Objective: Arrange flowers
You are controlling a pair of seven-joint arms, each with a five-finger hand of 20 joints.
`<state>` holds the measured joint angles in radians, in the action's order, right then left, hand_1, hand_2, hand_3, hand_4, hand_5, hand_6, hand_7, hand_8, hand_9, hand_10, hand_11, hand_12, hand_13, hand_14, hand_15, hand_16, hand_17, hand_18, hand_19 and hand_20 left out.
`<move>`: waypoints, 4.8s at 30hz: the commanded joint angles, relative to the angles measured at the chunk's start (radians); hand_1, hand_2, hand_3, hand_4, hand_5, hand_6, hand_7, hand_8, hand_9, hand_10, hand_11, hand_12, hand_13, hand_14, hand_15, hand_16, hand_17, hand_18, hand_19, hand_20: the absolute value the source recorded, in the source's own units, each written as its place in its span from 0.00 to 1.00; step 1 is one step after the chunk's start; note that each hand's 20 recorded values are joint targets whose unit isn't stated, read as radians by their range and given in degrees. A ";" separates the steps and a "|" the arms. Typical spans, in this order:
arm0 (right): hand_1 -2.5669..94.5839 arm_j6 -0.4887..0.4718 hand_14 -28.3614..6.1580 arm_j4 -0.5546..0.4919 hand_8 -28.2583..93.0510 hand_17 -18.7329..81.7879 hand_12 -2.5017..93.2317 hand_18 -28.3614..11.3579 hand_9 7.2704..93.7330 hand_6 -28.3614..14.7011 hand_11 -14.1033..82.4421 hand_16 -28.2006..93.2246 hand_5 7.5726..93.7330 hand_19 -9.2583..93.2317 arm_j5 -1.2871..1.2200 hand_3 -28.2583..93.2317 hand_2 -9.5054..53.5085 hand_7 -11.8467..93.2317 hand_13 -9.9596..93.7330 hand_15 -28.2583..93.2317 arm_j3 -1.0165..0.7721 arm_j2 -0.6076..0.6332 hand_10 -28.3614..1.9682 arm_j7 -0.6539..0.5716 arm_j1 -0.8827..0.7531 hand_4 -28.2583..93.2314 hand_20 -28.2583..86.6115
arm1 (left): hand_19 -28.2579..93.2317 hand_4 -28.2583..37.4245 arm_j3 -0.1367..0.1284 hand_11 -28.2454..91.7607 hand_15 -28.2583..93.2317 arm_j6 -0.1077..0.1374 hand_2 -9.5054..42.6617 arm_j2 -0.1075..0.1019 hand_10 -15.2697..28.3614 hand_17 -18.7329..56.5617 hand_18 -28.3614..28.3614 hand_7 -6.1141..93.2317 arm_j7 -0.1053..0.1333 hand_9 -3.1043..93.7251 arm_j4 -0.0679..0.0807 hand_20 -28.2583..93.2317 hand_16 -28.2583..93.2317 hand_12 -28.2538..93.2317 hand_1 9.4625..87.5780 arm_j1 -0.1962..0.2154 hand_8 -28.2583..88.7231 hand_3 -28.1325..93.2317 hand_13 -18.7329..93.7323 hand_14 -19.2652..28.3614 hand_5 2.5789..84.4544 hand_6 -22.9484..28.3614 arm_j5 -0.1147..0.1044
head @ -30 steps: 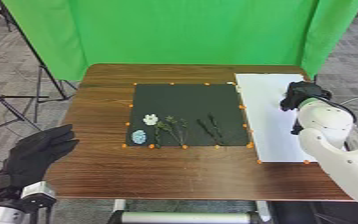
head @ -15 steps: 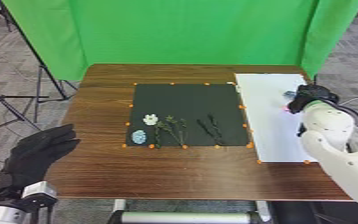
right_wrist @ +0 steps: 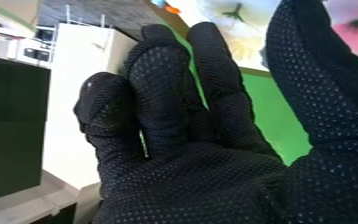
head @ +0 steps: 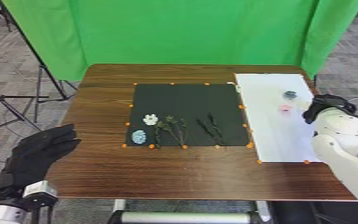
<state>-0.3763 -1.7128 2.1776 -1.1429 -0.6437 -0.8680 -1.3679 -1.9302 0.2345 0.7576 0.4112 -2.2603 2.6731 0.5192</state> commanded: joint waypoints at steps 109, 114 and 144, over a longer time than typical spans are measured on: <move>0.63 0.234 0.73 0.128 0.28 0.78 0.42 0.35 0.96 0.63 0.28 0.42 0.81 1.00 0.333 0.86 0.00 0.41 0.89 0.83 0.601 -0.662 0.69 0.294 0.307 0.00 0.58 | 0.73 0.21 0.036 0.49 0.74 -0.059 0.27 0.005 0.88 0.13 0.93 0.21 -0.089 0.44 0.043 0.33 0.12 0.31 0.24 -0.169 0.17 0.91 0.40 1.00 0.56 0.73 0.040; 0.63 0.247 0.73 0.150 0.26 0.78 0.42 0.35 0.95 0.64 0.28 0.42 0.79 1.00 0.328 0.86 0.00 0.43 0.89 0.83 0.609 -0.655 0.70 0.270 0.322 0.00 0.57 | 0.72 0.21 0.076 0.47 0.73 -0.058 0.27 0.000 0.89 0.12 0.93 0.20 -0.072 0.43 0.051 0.34 0.12 0.32 0.24 -0.216 0.17 0.90 0.40 1.00 0.56 0.74 0.037; 0.55 0.177 0.70 0.180 0.23 0.75 0.39 0.34 0.88 0.63 0.32 0.41 0.72 1.00 0.375 0.84 0.00 0.45 0.85 0.83 0.585 -0.699 0.66 0.245 0.293 0.00 0.54 | 0.70 0.22 0.123 0.40 0.67 -0.063 0.29 0.007 0.92 0.12 0.93 0.15 -0.073 0.42 0.069 0.37 0.15 0.34 0.24 -0.275 0.19 0.90 0.39 1.00 0.56 0.77 0.038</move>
<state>-0.1766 -1.5105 2.5451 -0.5565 -1.3241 -0.6203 -1.0650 -1.8038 0.1861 0.7535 0.3529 -2.1868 2.3876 0.5493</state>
